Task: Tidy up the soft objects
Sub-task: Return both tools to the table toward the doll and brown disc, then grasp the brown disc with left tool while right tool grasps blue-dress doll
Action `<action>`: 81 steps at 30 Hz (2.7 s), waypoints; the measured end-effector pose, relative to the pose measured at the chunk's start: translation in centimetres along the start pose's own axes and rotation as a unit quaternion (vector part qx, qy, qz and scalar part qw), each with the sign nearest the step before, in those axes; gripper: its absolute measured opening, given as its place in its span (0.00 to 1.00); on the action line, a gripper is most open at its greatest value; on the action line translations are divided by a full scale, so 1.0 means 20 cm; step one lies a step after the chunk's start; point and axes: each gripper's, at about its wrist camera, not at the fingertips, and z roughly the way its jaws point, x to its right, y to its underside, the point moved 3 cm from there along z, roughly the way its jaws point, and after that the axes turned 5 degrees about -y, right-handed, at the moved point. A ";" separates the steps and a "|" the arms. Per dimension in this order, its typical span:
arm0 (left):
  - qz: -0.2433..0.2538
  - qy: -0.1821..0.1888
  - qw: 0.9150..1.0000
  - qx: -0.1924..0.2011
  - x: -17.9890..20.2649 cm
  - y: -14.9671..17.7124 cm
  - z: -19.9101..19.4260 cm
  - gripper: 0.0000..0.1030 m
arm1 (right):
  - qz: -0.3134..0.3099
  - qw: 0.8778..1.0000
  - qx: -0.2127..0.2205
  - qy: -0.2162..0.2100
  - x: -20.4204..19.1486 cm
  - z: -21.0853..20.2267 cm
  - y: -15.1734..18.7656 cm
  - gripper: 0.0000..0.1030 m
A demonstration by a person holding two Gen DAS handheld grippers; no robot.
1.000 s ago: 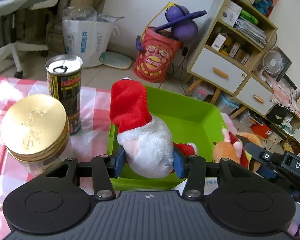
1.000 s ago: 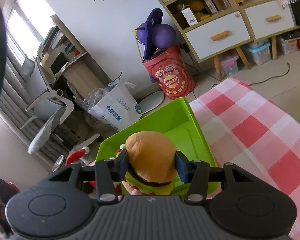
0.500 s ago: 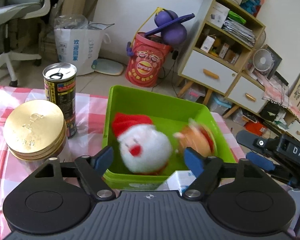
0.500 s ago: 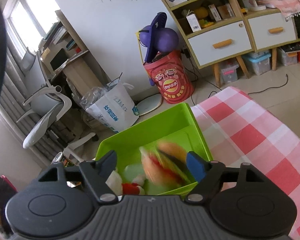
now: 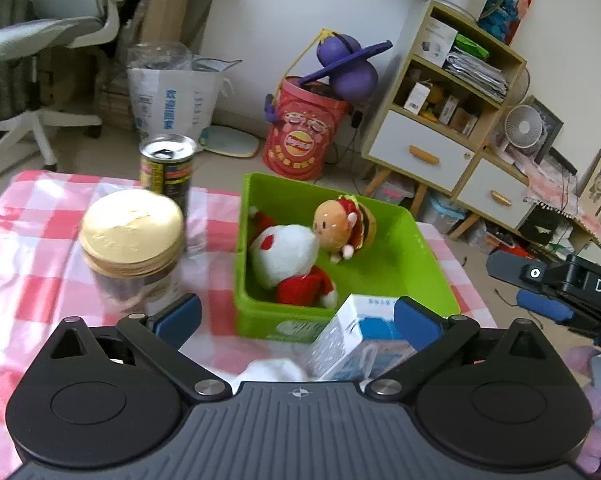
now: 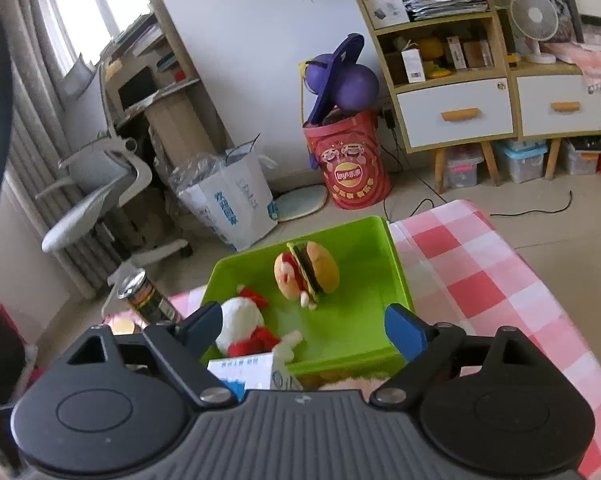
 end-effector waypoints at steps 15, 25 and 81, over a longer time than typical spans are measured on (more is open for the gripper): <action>0.002 -0.024 1.000 -0.020 -0.08 0.20 -0.22 0.95 | -0.030 0.999 -0.019 0.005 -0.13 -0.25 0.07 0.70; -0.013 -0.034 0.999 -0.031 -0.10 0.34 -0.28 0.95 | -0.042 0.998 -0.038 -0.005 -0.18 -0.29 0.21 0.71; 0.058 -0.004 0.990 -0.132 -0.28 0.71 -0.11 0.41 | 0.105 0.979 -0.167 -0.056 0.05 -0.23 0.46 0.09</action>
